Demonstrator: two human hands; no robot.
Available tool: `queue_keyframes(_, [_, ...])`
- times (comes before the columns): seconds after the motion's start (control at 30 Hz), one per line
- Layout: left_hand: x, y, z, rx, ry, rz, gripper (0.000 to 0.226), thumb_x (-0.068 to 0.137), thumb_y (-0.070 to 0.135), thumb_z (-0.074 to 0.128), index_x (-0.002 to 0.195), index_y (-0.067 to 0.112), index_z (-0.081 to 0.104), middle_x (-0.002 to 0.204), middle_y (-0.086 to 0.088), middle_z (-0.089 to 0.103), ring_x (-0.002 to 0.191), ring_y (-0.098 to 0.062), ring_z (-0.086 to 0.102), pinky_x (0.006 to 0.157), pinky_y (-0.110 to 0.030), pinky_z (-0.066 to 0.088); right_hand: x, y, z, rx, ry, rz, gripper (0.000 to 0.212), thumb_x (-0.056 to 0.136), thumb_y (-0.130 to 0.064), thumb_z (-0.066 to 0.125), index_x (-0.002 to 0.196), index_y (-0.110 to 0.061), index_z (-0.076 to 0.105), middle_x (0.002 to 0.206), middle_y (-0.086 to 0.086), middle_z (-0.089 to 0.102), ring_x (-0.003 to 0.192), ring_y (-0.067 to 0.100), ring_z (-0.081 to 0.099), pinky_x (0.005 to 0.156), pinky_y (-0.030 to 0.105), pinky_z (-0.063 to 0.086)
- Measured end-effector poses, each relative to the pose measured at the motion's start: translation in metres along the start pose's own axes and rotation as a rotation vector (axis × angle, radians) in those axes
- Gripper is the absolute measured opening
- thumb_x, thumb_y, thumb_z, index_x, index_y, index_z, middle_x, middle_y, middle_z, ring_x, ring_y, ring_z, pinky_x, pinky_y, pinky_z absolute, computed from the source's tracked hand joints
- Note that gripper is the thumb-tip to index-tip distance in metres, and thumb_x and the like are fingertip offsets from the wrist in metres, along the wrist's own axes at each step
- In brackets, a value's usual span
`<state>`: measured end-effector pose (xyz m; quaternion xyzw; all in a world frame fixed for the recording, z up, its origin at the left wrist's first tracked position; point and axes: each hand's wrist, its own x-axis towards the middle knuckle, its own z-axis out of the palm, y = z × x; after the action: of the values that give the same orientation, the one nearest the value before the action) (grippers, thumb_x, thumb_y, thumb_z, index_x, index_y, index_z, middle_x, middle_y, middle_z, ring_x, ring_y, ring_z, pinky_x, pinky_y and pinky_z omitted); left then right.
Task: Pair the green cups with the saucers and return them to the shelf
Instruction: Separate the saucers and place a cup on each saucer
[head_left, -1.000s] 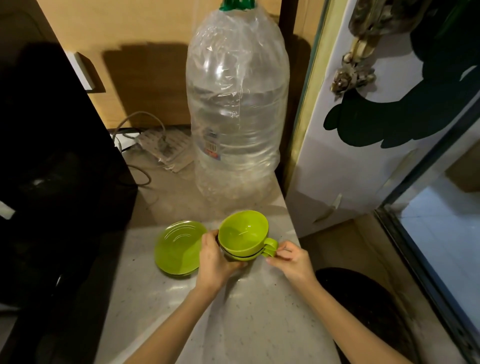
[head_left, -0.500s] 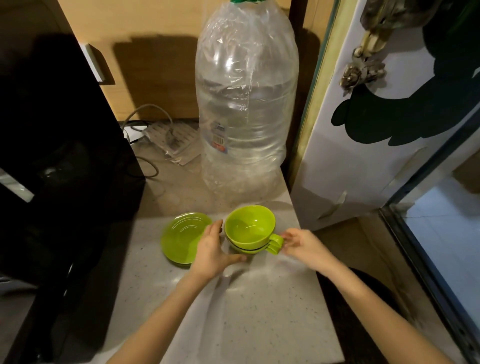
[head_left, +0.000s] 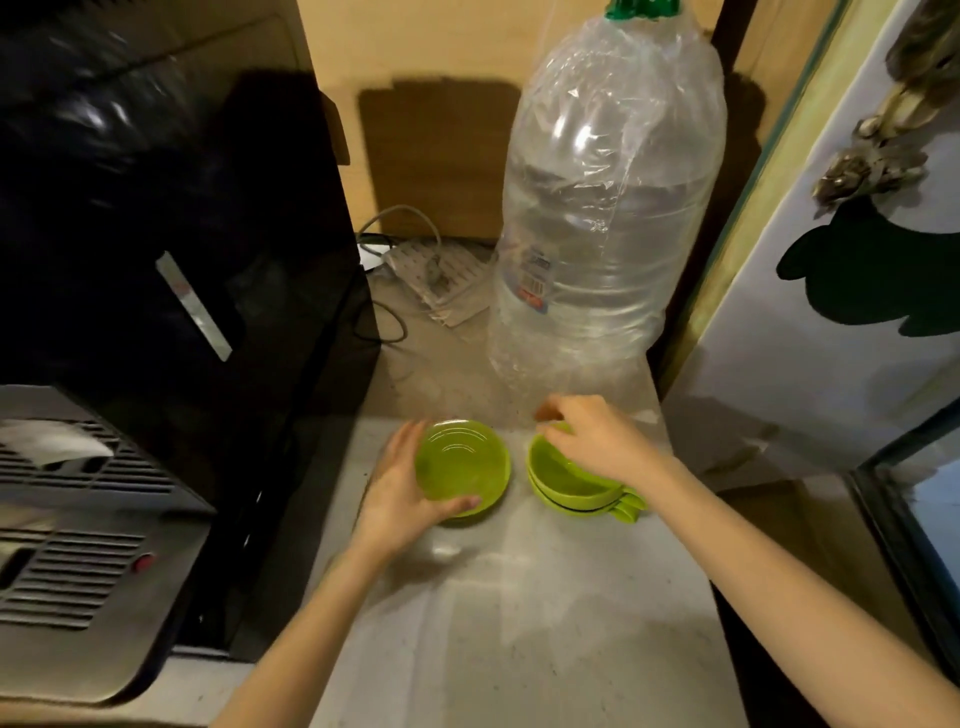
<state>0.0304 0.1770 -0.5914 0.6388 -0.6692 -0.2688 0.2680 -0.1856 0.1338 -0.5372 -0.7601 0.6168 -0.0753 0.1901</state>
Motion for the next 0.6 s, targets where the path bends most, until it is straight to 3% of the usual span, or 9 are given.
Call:
queue_keyframes(0.1, [-0.005, -0.011, 0.009, 0.013, -0.038, -0.029, 0.13, 0.038, 0.067, 0.07, 0.143, 0.011, 0.017, 0.153, -0.011, 0.019, 0.143, -0.023, 0.01, 0.107, -0.02, 0.009, 0.023, -0.012, 0.019, 0.072, -0.109, -0.068, 0.031, 0.09, -0.025, 0.048, 0.115, -0.012, 0.061, 0.121, 0.016, 0.064, 0.113, 0.033, 0.058, 0.095, 0.043, 0.046])
queue_keyframes(0.2, [-0.007, -0.02, 0.02, -0.002, -0.048, -0.093, 0.13, 0.044, 0.055, 0.081, 0.144, 0.014, 0.009, 0.156, -0.01, 0.012, 0.144, -0.021, 0.006, 0.11, -0.024, 0.01, 0.042, -0.018, 0.036, -0.055, -0.187, -0.106, 0.031, 0.092, -0.024, 0.043, 0.114, -0.01, 0.059, 0.12, 0.019, 0.063, 0.111, 0.036, 0.057, 0.09, 0.044, 0.047])
queue_keyframes(0.33, [-0.007, -0.027, 0.03, -0.012, -0.017, -0.13, 0.123, 0.051, 0.049, 0.082, 0.145, 0.013, 0.011, 0.155, -0.009, 0.018, 0.143, -0.021, 0.015, 0.111, -0.028, 0.017, 0.06, -0.02, 0.051, -0.262, -0.233, -0.08, 0.033, 0.093, -0.02, 0.037, 0.112, -0.004, 0.059, 0.121, 0.02, 0.059, 0.114, 0.036, 0.052, 0.089, 0.042, 0.042])
queue_keyframes(0.6, [-0.005, -0.03, 0.032, -0.051, 0.055, -0.136, 0.117, 0.046, 0.049, 0.083, 0.142, 0.016, 0.024, 0.147, -0.006, 0.036, 0.133, -0.022, 0.035, 0.107, -0.034, 0.033, 0.066, -0.019, 0.064, -0.317, -0.207, -0.033, 0.031, 0.093, -0.013, 0.038, 0.115, -0.007, 0.058, 0.121, 0.018, 0.06, 0.115, 0.036, 0.05, 0.091, 0.041, 0.04])
